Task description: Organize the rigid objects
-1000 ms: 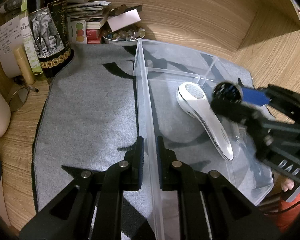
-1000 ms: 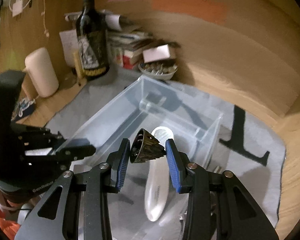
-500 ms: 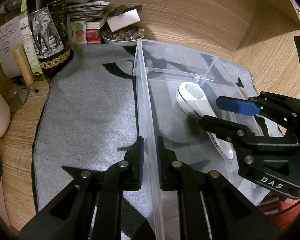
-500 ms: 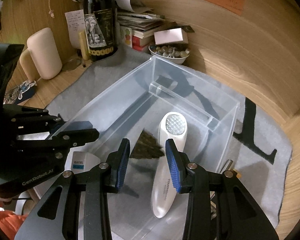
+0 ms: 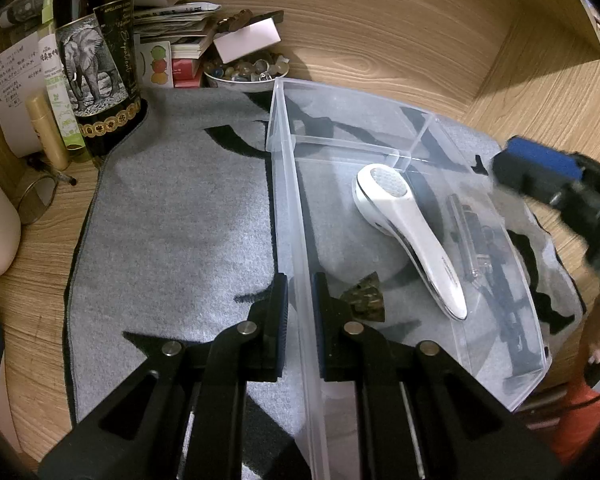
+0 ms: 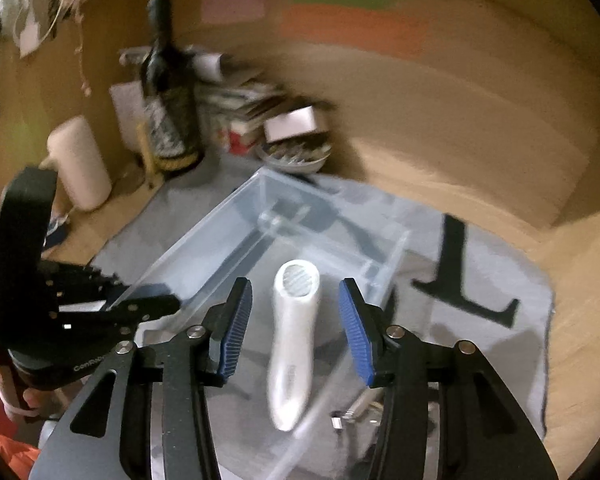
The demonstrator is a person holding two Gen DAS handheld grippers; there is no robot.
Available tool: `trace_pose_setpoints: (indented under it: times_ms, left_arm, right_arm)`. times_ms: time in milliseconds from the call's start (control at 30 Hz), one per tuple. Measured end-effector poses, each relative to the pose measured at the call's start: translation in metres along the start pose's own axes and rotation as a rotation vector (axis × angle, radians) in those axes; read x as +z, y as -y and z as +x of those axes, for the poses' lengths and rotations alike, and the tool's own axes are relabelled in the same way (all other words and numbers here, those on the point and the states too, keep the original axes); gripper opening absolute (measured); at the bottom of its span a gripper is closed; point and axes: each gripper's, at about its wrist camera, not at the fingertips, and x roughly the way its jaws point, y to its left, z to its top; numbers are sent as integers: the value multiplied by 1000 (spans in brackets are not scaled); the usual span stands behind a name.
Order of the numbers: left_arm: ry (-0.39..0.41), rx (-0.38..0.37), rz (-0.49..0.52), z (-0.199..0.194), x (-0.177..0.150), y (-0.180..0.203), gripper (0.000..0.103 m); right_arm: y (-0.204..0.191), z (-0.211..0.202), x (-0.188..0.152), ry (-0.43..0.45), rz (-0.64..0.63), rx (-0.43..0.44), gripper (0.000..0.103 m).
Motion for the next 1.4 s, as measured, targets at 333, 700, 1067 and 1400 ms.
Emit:
trace_pose_setpoints:
  times_ms: [333, 700, 1067, 1400]
  left_arm:
    - [0, -1, 0, 0, 0, 0, 12]
    - [0, -1, -1, 0, 0, 0, 12]
    - [0, -1, 0, 0, 0, 0, 12]
    - [1, -1, 0, 0, 0, -1, 12]
  right_arm:
    - [62, -28, -15, 36, 140, -142, 47]
    - [99, 9, -76, -152, 261, -179, 47]
    - [110, 29, -107, -213, 330, -140, 47]
    - [115, 28, -116, -207, 330, -172, 23]
